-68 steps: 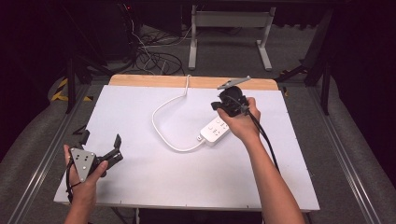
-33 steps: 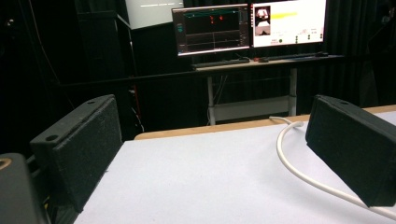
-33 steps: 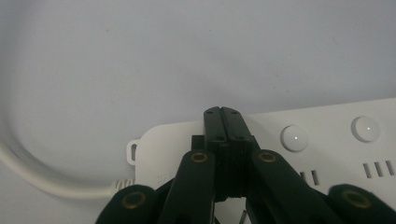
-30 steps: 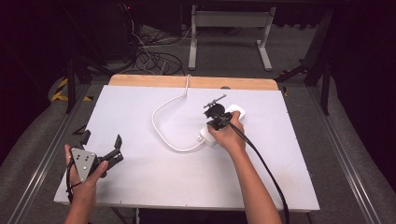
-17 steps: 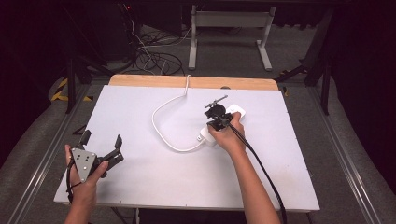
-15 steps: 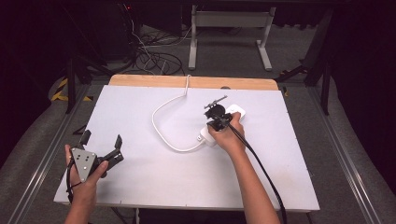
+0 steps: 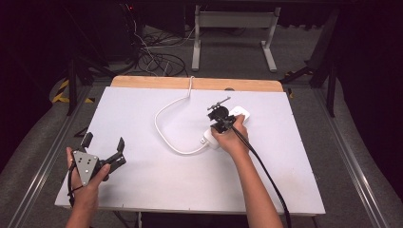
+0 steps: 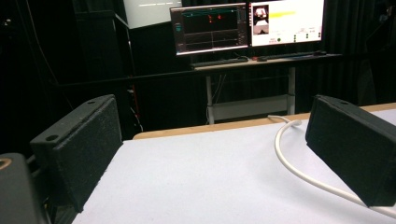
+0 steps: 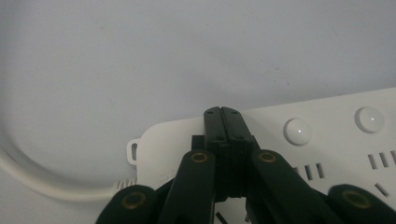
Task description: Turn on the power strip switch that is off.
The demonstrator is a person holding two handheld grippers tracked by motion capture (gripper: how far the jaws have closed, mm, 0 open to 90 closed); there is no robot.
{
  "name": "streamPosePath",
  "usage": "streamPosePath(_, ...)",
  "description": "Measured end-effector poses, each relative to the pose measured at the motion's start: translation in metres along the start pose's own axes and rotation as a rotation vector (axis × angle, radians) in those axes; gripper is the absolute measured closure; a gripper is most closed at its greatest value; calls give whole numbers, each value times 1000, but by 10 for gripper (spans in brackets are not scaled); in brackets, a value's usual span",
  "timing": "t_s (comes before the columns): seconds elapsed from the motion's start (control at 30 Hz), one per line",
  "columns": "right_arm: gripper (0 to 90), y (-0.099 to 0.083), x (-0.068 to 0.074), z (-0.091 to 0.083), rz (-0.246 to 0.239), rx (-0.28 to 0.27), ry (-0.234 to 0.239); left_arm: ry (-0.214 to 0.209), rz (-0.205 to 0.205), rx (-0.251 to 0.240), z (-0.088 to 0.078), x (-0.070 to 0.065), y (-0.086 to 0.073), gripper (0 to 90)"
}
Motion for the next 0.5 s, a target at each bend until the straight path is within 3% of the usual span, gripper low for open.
streamPosePath(0.5, 900, -1, -1, 0, 9, -21, 4, -2, -2, 2, 0, 0, -1, 41)
Point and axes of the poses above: each handheld gripper's, and its own axes: z roughly forward along the jaws, y roughly out of its top, x roughly to its left, the point moved 10 cm from there along z, roughly forward along the jaws, and after that the axes turned 9 degrees about -y, right-handed, at the moved point
